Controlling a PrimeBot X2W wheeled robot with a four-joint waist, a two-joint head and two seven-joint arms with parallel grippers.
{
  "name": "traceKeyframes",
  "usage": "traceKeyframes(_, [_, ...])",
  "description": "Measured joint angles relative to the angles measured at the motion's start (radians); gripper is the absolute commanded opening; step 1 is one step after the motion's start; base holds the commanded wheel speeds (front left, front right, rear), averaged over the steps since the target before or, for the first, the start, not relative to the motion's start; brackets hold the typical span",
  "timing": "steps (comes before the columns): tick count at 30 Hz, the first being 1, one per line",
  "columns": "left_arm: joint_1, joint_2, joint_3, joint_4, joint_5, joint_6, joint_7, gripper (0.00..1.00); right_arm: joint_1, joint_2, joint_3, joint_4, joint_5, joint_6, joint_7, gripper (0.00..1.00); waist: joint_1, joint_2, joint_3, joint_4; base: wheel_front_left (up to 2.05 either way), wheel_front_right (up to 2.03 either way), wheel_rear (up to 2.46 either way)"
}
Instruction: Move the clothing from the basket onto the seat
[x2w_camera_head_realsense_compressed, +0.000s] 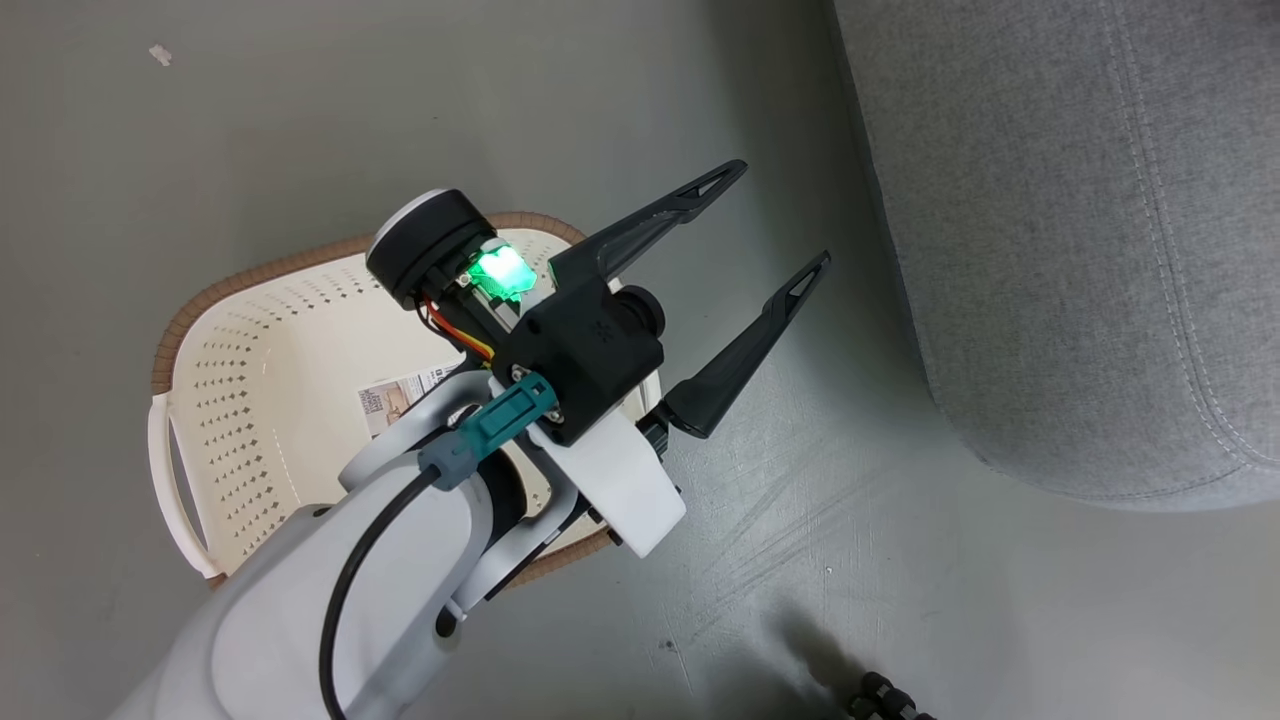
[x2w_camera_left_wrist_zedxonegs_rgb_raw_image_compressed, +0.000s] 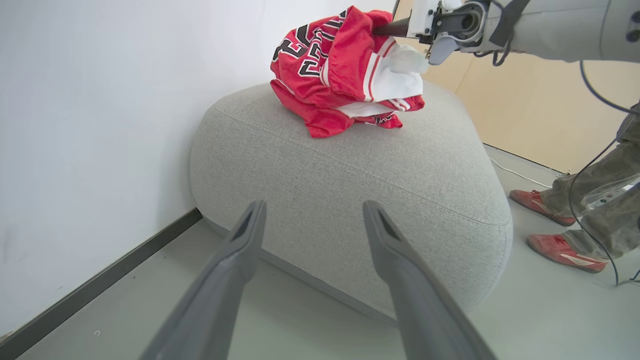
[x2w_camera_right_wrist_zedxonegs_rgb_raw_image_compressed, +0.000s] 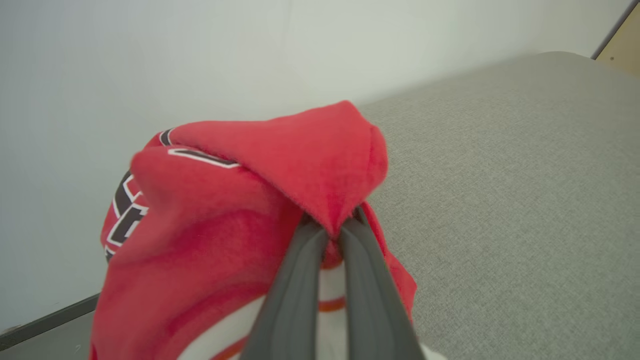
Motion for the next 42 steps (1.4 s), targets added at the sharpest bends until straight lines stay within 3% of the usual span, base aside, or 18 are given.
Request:
traceKeyframes(1, [0.000,0.000,0.000,0.002,0.000,0.000,0.000,1.00,-0.001,0.000,-0.002,0.003,-0.005,0.000,0.004,0.06,0.0000,0.0000,-0.001,-0.002,0.00,0.00,0.00])
traceKeyframes(2, [0.000,0.000,0.001,0.004,0.000,-0.002,0.000,1.00,-0.001,0.000,-0.001,0.005,-0.019,0.000,0.008,0.24,0.0000,0.0000,-0.003,-0.003,0.00,0.00,0.00])
traceKeyframes(3, [0.000,0.001,0.001,0.006,0.000,-0.003,0.000,1.00,-0.001,0.000,-0.001,0.006,-0.034,0.000,0.008,0.35,0.0000,0.0000,-0.004,-0.005,0.00,0.00,0.00])
traceKeyframes(6, [0.000,0.004,0.006,0.010,0.000,-0.003,-0.002,1.00,-0.001,-0.002,-0.005,0.008,-0.065,0.000,0.007,0.54,0.0000,0.0000,-0.010,-0.011,0.00,0.00,0.00])
traceKeyframes(8, [0.000,0.005,0.008,0.013,0.000,-0.003,-0.005,1.00,-0.001,-0.001,-0.011,0.008,-0.079,0.000,0.006,0.82,0.0000,0.0000,-0.014,-0.014,0.00,0.00,0.00])
traceKeyframes(10, [0.000,0.005,0.012,0.014,0.000,-0.003,-0.009,1.00,0.000,0.004,-0.018,0.008,-0.089,0.000,-0.003,1.00,0.0000,0.0000,-0.019,-0.018,0.00,0.00,0.00])
traceKeyframes(22, [0.000,0.013,0.028,0.027,-0.001,-0.003,-0.033,1.00,0.063,0.049,-0.046,-0.038,-0.152,0.000,-0.077,1.00,0.0000,0.0000,-0.058,-0.036,0.00,0.00,0.00])
traceKeyframes(33, [0.013,0.016,0.074,0.046,-0.019,0.003,-0.078,1.00,0.178,0.174,-0.047,-0.134,-0.184,0.000,-0.139,1.00,0.0000,0.0000,-0.121,-0.046,0.00,0.00,0.00])
traceKeyframes(42, [0.067,0.018,0.120,0.065,-0.035,0.037,-0.129,1.00,0.265,0.273,0.028,-0.240,-0.225,0.000,-0.169,1.00,0.0000,0.0000,-0.187,-0.036,0.00,0.00,0.00])
